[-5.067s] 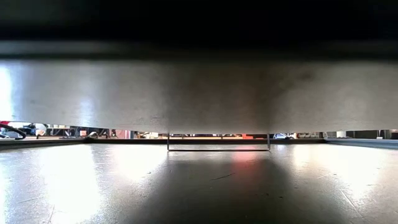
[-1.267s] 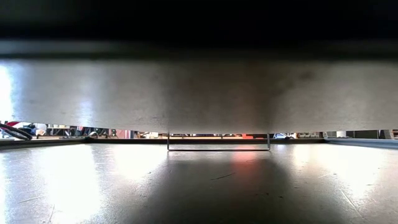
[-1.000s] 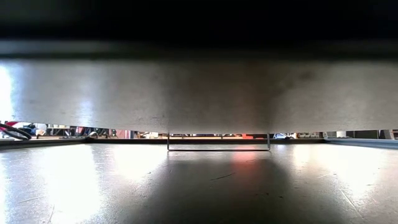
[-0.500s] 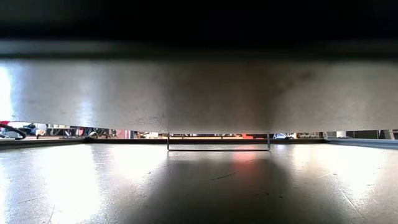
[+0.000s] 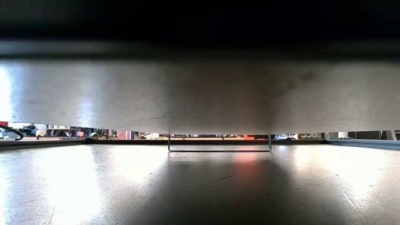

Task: Place and stack bowls onto a shelf
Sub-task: Stack the large gray bowl on top of the large green bowl on the shelf

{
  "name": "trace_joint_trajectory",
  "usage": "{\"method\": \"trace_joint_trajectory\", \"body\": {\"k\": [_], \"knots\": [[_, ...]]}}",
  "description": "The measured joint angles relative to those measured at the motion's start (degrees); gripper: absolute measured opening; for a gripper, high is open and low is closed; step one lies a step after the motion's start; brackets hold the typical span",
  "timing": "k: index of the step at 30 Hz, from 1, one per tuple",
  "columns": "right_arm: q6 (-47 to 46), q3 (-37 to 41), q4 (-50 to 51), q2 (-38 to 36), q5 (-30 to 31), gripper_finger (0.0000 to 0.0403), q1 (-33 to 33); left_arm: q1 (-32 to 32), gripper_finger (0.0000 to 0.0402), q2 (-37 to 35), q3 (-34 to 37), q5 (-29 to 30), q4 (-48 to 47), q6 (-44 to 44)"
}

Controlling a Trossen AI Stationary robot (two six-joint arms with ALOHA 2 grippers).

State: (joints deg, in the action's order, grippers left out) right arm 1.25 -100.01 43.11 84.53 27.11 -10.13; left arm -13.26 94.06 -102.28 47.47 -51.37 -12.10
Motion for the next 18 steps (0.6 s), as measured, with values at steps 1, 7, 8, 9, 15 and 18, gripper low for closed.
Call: {"method": "trace_joint_trajectory", "body": {"k": [1,7,8,9,15,18], "knots": [[0.2,0.0,-0.8,0.2,0.0,0.0278,0.0,0.0,0.0,0.3,0.0,0.6,1.1,0.1],[3.7,0.0,-2.5,0.9,1.8,0.0278,0.0,0.0,0.0,1.3,0.0,-0.6,5.5,2.9],[4.6,0.0,-2.6,0.9,2.8,0.0278,0.0,0.0,0.0,1.3,0.0,-1.2,5.4,2.8],[5.6,0.0,-2.9,0.9,3.6,0.0278,0.0,0.0,0.0,1.3,0.0,-1.7,5.3,2.8],[7.9,-0.1,-3.5,0.7,6.0,0.0269,0.0,0.0,0.0,1.2,0.0,-1.9,5.2,2.7],[8.8,0.0,-3.6,0.9,6.1,0.0259,-0.2,0.1,0.0,1.1,0.0,-3.0,5.6,2.6]]}}
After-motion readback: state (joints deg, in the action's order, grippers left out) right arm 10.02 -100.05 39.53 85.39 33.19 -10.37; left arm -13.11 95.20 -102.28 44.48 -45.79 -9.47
